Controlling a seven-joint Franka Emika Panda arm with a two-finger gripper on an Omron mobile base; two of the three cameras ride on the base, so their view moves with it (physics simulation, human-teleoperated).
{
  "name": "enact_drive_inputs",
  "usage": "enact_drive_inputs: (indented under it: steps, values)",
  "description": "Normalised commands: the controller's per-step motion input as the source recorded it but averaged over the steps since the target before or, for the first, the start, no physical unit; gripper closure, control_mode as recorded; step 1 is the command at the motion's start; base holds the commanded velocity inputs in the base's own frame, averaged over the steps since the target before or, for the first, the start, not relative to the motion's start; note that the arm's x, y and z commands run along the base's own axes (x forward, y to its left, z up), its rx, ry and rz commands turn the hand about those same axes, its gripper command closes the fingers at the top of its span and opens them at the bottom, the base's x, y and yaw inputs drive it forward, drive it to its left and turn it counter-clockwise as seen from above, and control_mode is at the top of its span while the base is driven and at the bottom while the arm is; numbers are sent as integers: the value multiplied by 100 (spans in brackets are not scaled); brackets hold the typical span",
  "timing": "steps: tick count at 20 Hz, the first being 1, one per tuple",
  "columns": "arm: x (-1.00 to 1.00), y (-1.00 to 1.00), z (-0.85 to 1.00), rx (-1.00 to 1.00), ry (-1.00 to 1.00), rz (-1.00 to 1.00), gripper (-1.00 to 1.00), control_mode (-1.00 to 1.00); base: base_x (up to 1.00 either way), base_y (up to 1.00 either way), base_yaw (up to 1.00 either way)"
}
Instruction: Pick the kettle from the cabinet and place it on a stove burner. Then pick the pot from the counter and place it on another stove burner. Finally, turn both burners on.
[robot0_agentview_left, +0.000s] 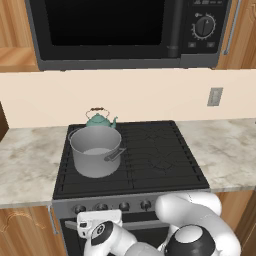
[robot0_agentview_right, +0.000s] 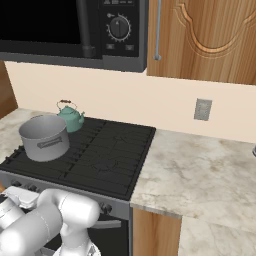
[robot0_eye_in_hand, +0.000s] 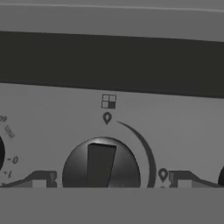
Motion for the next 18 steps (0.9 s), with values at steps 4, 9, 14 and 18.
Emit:
enact_drive_inputs:
  steps: [4,9,14,18]
  values:
    - [13,0,-9,0,0,0,100,-100,0,0,0]
    - [20,0,-13,0,0,0,100,-100,0,0,0]
    - [8,0,-7,0,0,0,100,-100,0,0,0]
    - [0,0,0,-1,0,0,100,-100,0,0,0]
